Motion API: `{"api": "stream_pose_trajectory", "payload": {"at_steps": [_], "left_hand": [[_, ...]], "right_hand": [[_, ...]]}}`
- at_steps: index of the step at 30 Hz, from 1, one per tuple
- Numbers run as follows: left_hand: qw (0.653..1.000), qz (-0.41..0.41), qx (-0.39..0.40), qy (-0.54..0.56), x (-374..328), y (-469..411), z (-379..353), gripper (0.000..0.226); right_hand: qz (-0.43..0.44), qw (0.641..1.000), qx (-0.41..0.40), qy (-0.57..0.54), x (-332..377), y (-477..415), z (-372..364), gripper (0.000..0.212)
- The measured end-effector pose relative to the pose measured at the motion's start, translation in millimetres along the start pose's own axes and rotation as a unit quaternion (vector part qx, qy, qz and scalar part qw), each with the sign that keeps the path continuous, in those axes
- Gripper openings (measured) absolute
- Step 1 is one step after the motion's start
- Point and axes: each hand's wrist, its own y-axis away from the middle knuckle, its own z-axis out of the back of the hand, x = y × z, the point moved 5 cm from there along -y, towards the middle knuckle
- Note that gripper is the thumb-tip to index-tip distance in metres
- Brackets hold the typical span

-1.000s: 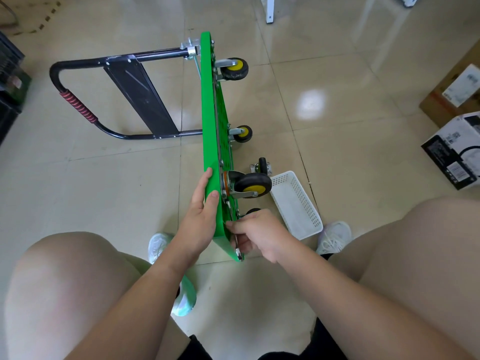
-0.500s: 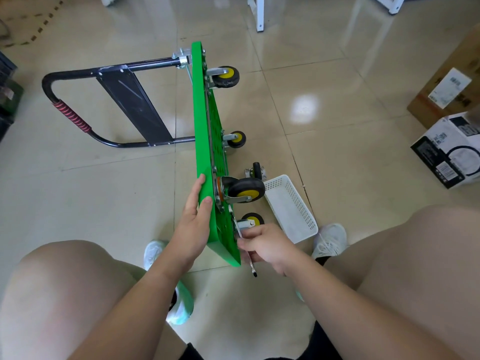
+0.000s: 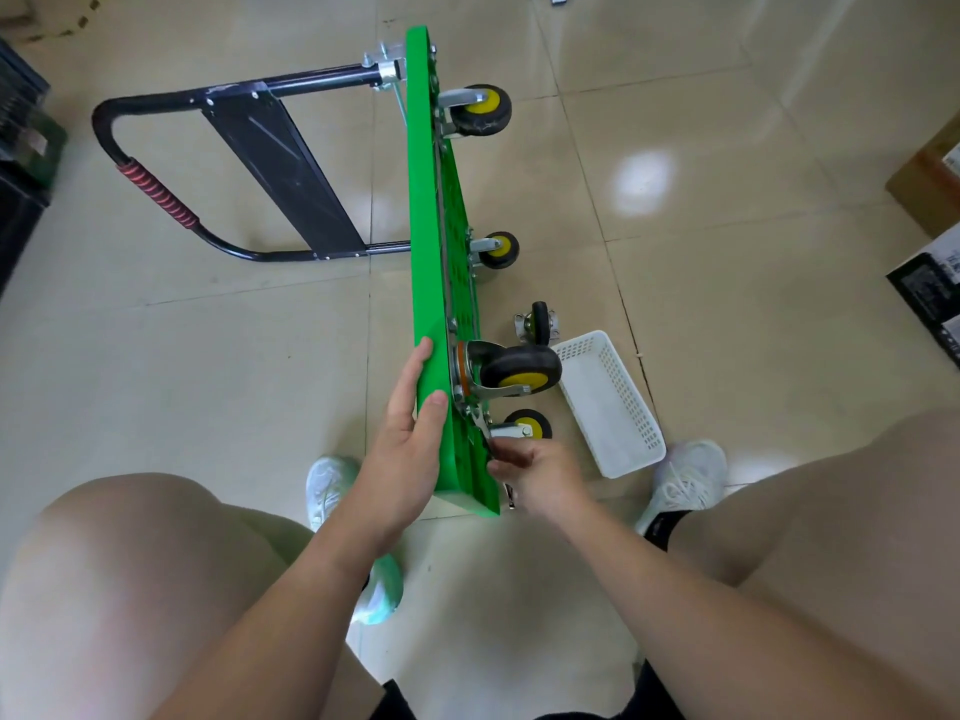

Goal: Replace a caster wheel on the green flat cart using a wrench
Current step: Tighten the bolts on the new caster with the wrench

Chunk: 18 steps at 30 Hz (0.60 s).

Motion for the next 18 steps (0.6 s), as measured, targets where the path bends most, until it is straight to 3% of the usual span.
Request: {"api": "stream_pose_trajectory", "payload": {"at_steps": [13, 16, 18], "left_hand": [[1.0, 0.001, 0.012, -0.002, 4.1, 0.3, 1.8, 0.049], [1.0, 0.003, 0.013, -0.003, 4.6, 0.7, 2.3, 0.049], [1.0, 0.002, 0.015, -0.003, 4.3, 0.6, 2.1, 0.049]], "right_hand": [[-0.009, 0.997, -0.007, -0.074, -0.9, -22.8, -7.4, 0.032], [0.001, 0.998, -0.008, -0.061, -2.0, -26.2, -5.5, 0.044], [0.009, 0.998, -0.009, -0.063, -2.3, -28.5, -3.7, 0.036]]}}
